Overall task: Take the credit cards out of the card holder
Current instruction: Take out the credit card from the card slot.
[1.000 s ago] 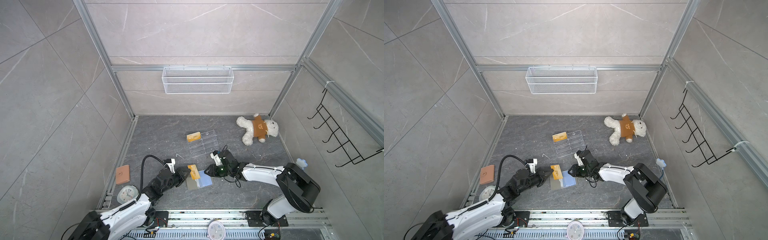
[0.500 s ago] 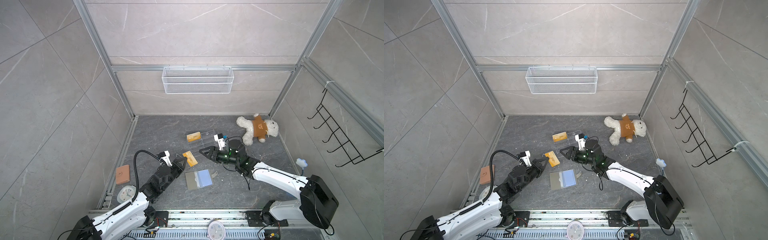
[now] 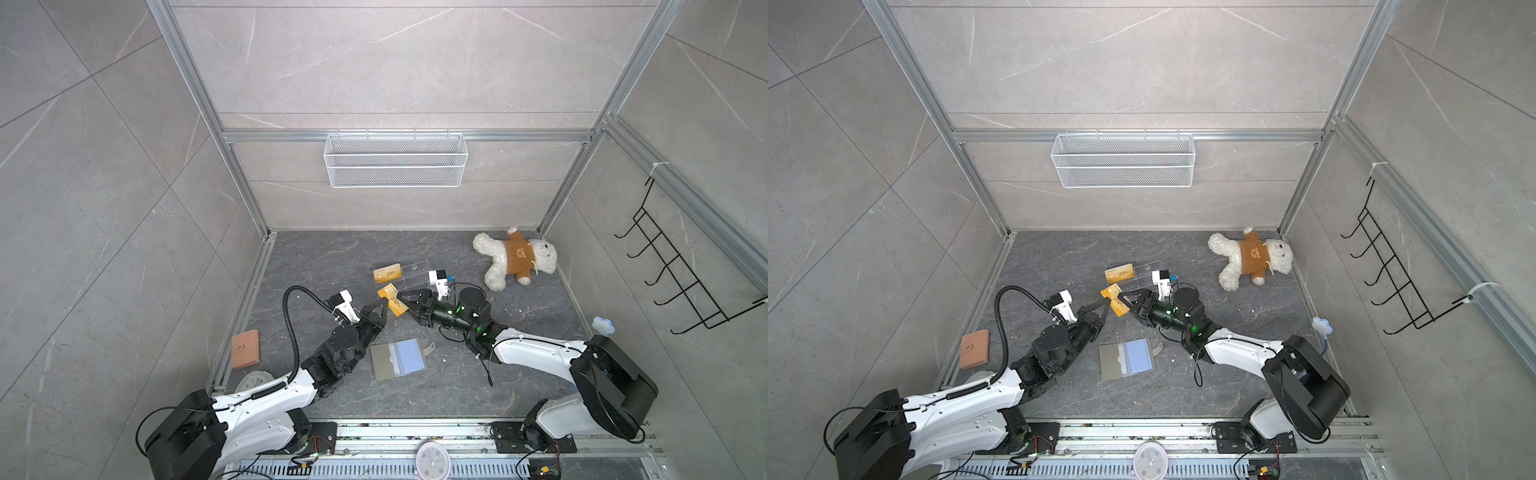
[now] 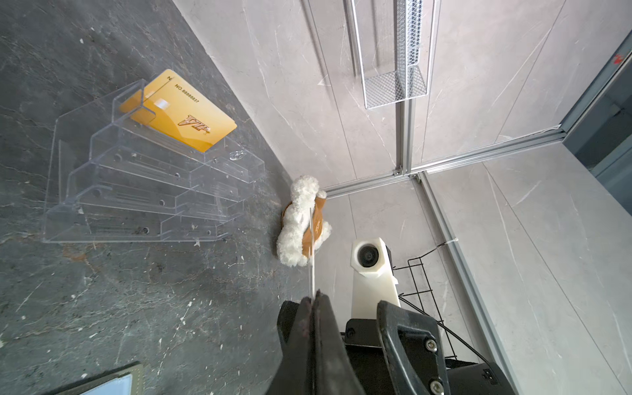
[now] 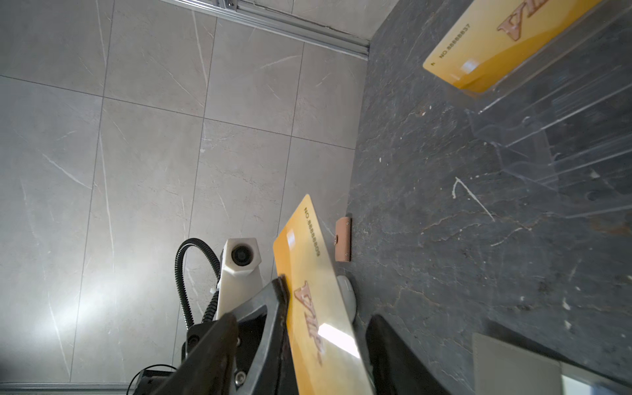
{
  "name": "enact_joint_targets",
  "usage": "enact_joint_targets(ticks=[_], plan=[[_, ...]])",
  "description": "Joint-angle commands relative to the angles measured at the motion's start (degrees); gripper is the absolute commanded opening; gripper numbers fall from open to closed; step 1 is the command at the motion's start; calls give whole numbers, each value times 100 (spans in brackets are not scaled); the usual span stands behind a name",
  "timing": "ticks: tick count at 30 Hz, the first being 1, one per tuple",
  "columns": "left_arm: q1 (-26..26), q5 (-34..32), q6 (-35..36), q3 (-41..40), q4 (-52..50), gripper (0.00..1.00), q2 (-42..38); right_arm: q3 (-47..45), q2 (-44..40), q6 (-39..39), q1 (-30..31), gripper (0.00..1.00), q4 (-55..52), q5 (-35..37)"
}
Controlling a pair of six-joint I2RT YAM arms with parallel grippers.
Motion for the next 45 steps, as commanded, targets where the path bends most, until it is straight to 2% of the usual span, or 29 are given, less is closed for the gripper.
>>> enact_joint_targets(ticks=[1,12,18,19,20,23,25,27,29,32,36,38,40,42,45], plan=[[-63,-302,247,221,516,0,56,-94,125,193,2,57,564,-52],[-164,-451,414,237,767,0,245,-186,188,285,11,28,844,-90],[-203,-450,431,145,1050,0,382,-178,158,301,-28,4,1086,-235],[-211,-456,433,126,1043,3,369,-199,116,273,-71,1,1098,-281],[-208,-450,448,93,1042,14,351,-229,68,244,-121,0,1107,-318],[-202,-450,599,-151,900,60,24,-291,-290,-174,-376,0,717,-577],[-136,-411,845,-236,345,73,-455,-89,-598,-906,-515,0,-253,-941],[46,-105,1241,-45,-913,79,-1053,424,-964,-2484,-568,0,-2270,-1095],[408,590,1942,392,-2082,79,-1584,1160,-1259,-4523,-563,0,-4713,-738],[1133,1971,3259,1253,-3640,79,-1913,1772,-1353,-6635,-589,0,-6598,186],[1871,3354,5256,2817,-5858,79,-1423,2218,-1261,-8966,-593,0,-7861,419],[2001,4174,6358,3536,-6845,78,-1048,2296,-1274,-9796,-594,0,-8104,442],[2013,4980,7323,4153,-7726,77,-601,2314,-1334,-10683,-597,0,-8315,139],[2013,5680,8177,4479,-8297,77,-243,2284,-1472,-11135,-593,0,-8313,-125],[2008,6415,9100,4524,-8516,73,81,2283,-1559,-11379,-587,0,-8254,-520]])
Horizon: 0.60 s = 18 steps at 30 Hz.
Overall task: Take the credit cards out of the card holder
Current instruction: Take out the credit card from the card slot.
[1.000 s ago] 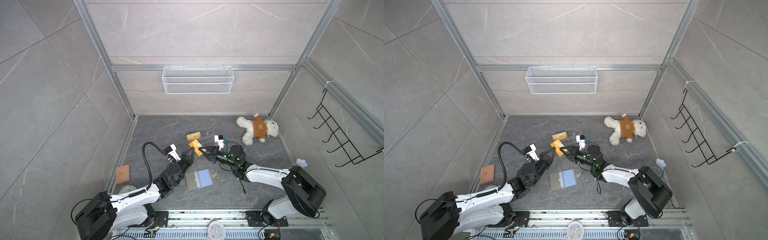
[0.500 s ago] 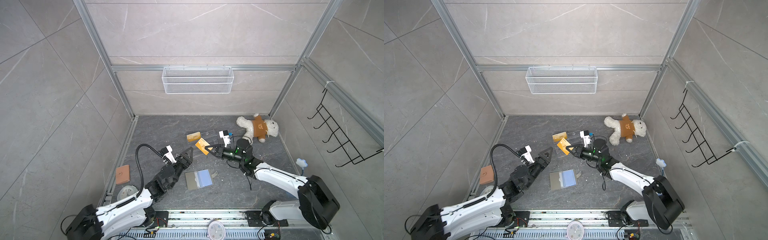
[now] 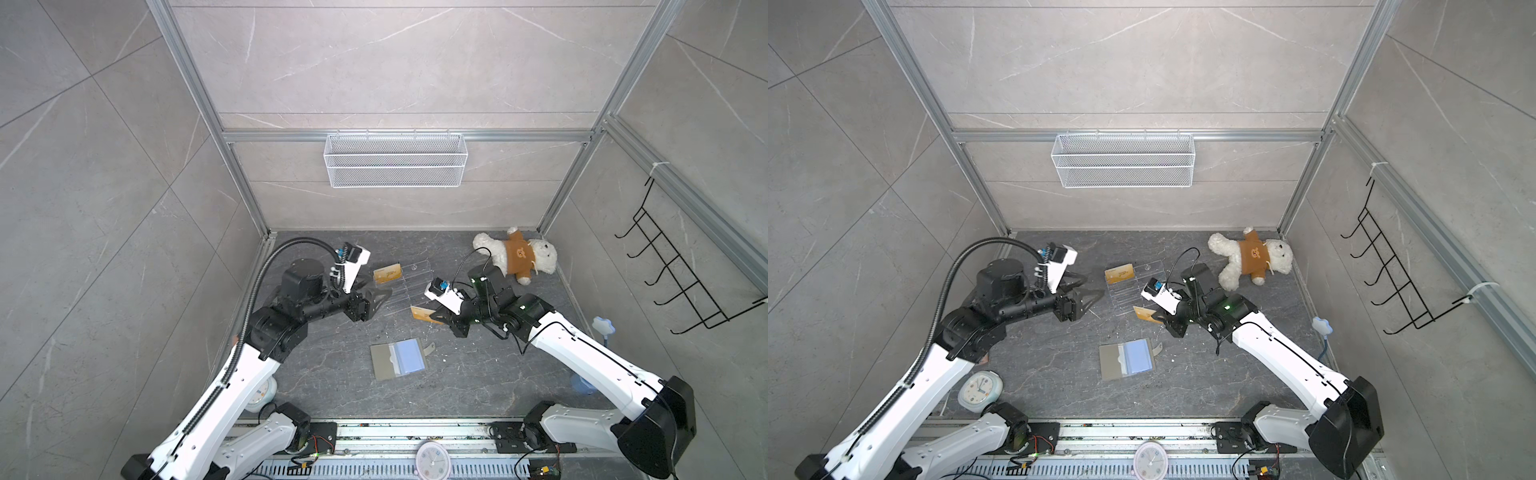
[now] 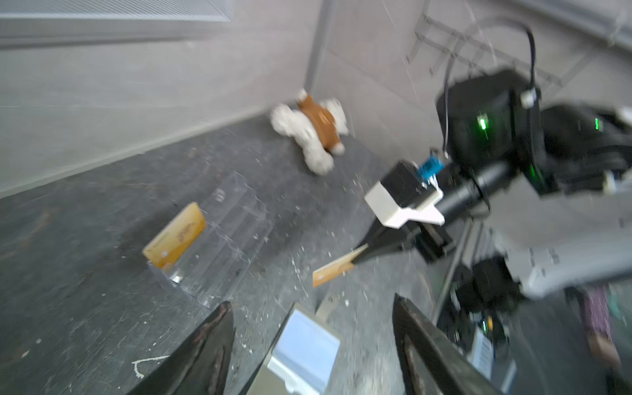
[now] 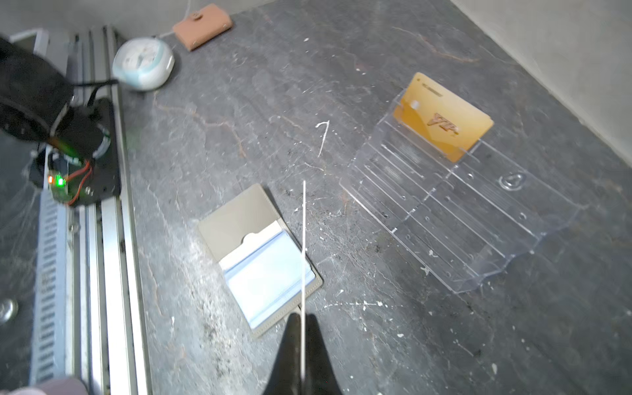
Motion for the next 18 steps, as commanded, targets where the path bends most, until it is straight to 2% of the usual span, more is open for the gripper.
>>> enact_joint_targets(ticks=[1,4,8,18], plan=[[9,1537,2038,-20,-1281,71,361,112,-174,-1220,-15,0,-411,-566],[0,1838,2516,-60,-1204,69,682,241,-79,-1372,-5,0,-662,-800],[0,1921,2993,282,-1511,69,1243,166,-140,-1526,-10,0,-699,-986],[-347,2466,3439,732,-1375,64,2031,160,-253,-1617,6,0,-815,-1192]])
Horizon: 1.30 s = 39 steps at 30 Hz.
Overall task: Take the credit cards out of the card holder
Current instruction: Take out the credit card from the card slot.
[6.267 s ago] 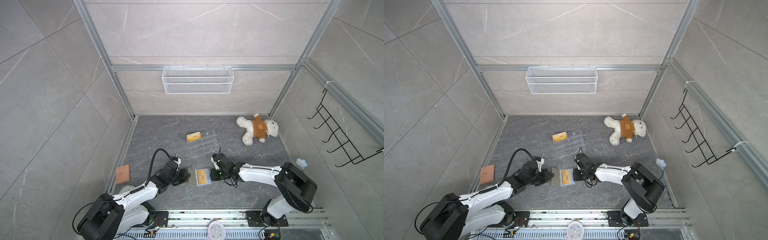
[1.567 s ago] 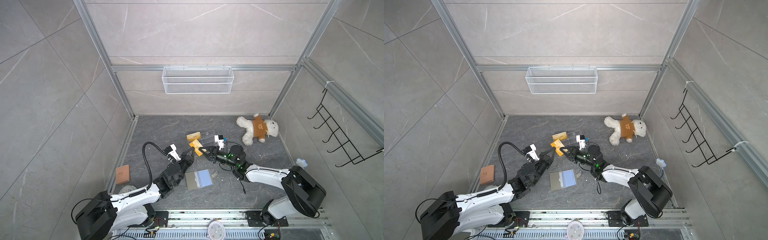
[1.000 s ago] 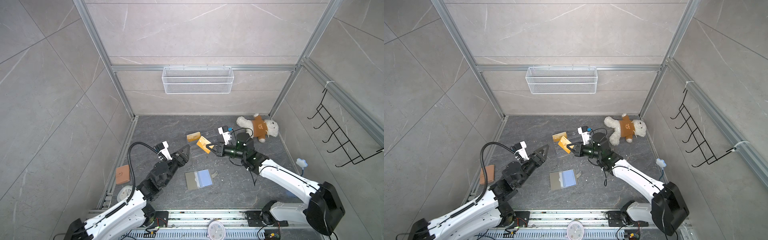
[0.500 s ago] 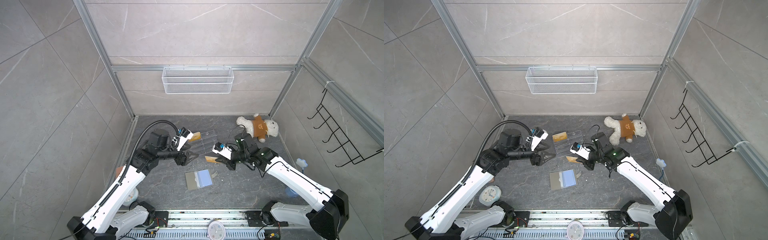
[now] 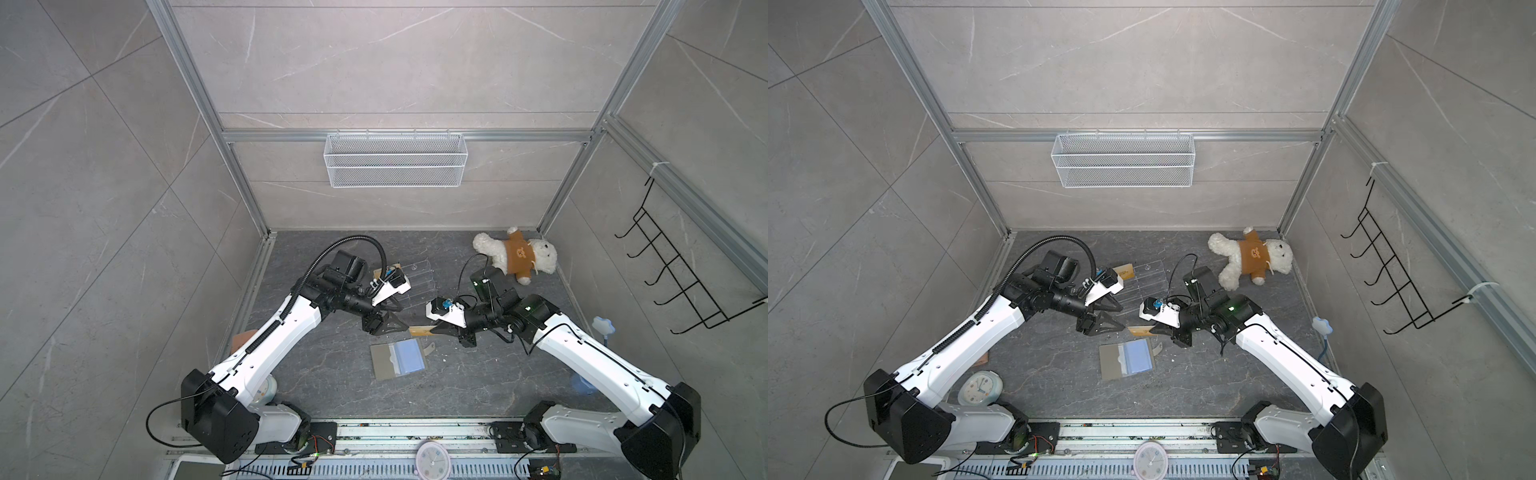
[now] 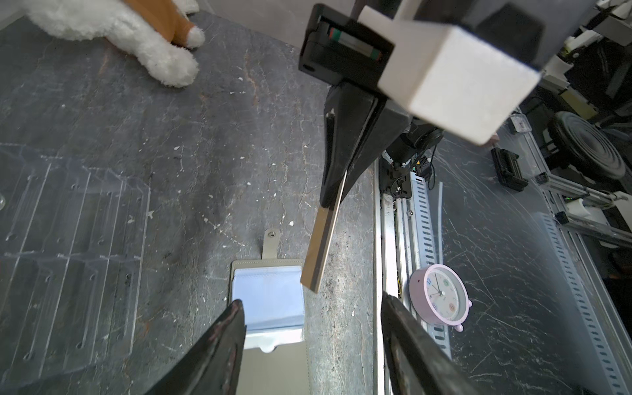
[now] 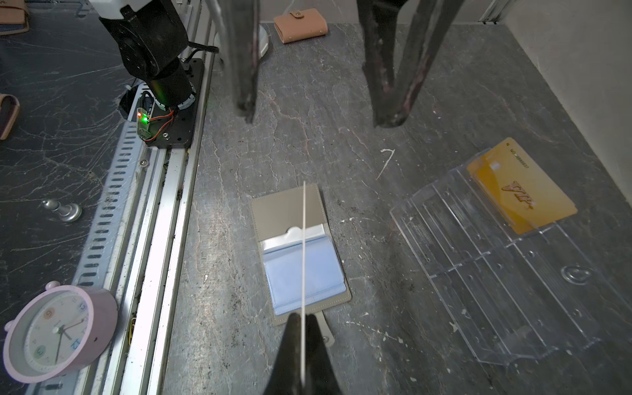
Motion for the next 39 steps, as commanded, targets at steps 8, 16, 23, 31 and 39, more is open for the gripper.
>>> enact_joint_targets(ticks=[8,16,23,31,39], plan=[[-476,394,395,265,84,59,528,73,-151,-100,1,0,-124,-269],[-485,433,334,320,292,47,719,20,-166,-73,22,0,-126,-341],[-482,498,401,351,270,25,806,14,-136,-45,48,0,-107,-309],[-528,569,505,379,120,0,912,-7,-154,66,48,0,-21,-273],[-545,370,474,217,279,0,747,16,-173,359,44,13,198,-127]])
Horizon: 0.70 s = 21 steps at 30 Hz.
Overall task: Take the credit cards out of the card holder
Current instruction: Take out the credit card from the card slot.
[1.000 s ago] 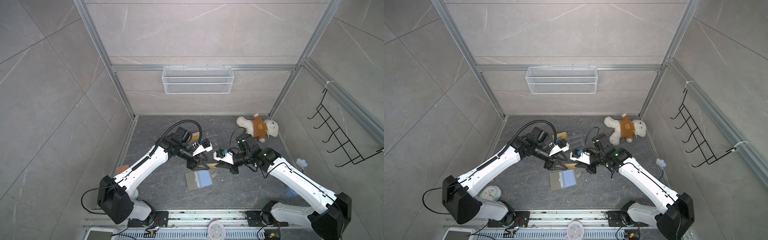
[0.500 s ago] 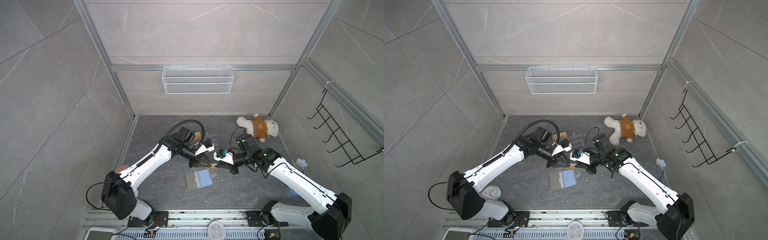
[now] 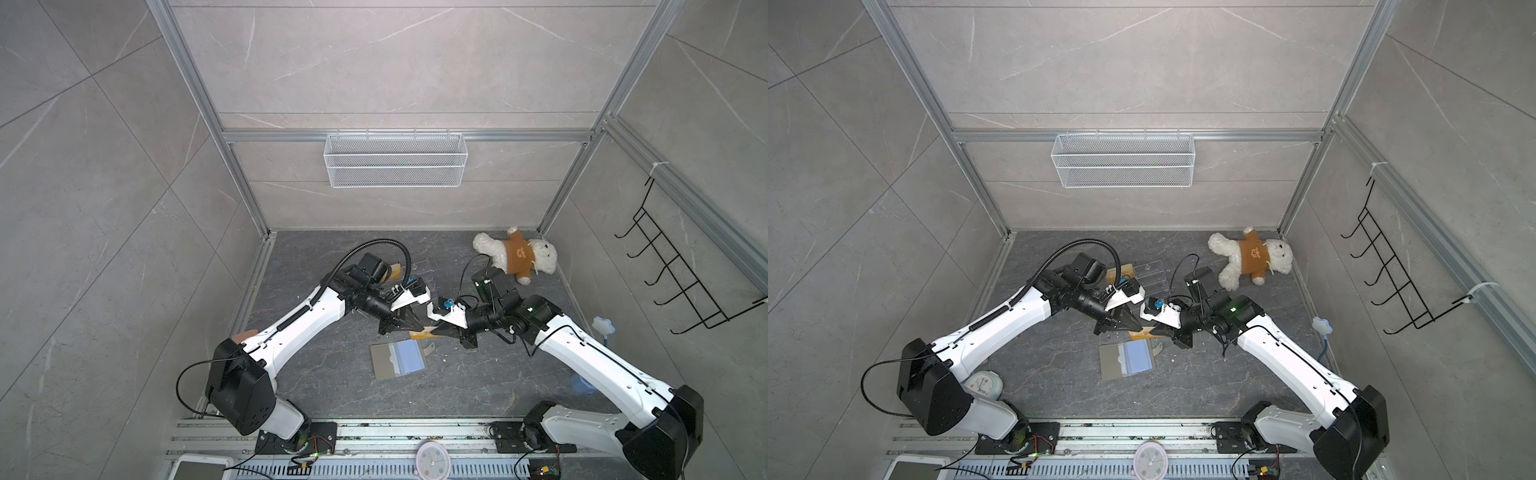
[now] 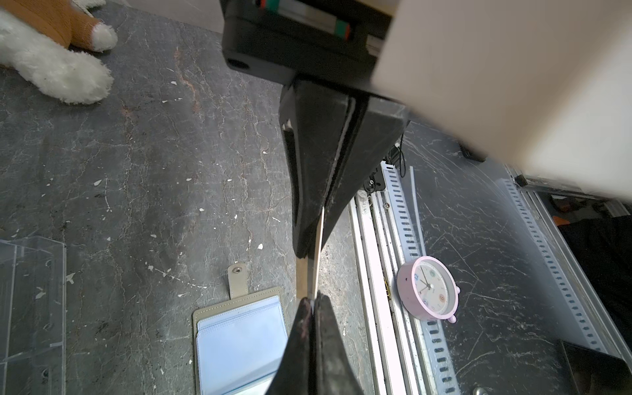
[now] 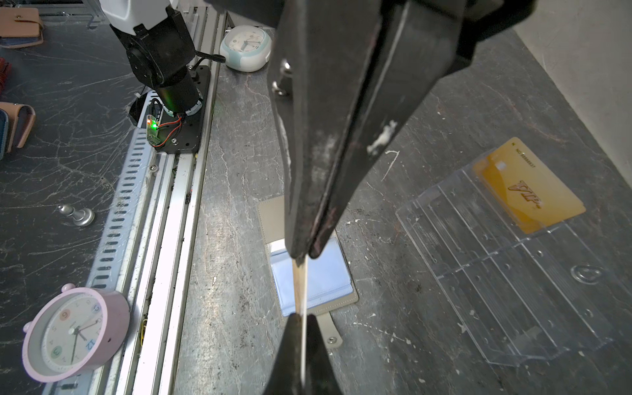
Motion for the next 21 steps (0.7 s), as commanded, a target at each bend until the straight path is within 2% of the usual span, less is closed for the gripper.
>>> enact_joint_targets(ticks=[1,5,9,10,12,16,21], plan=[[-31,-42,40,-39,189,0,-165,21,-113,264,54,22,289,9],[-25,-242,-104,-162,383,0,-287,69,-168,384,37,43,372,265],[-4,-449,-275,-105,400,0,-226,15,-398,627,35,58,757,988],[2,-581,-308,-100,428,0,-225,-40,-521,683,28,76,900,1130],[38,-858,-395,-80,504,0,-200,-213,-775,940,35,99,1318,1434],[240,-1259,-475,101,474,0,-105,-342,-1169,1188,4,100,1624,1649],[603,-1728,-346,469,363,0,119,-220,-1306,1318,4,100,1393,1842]])
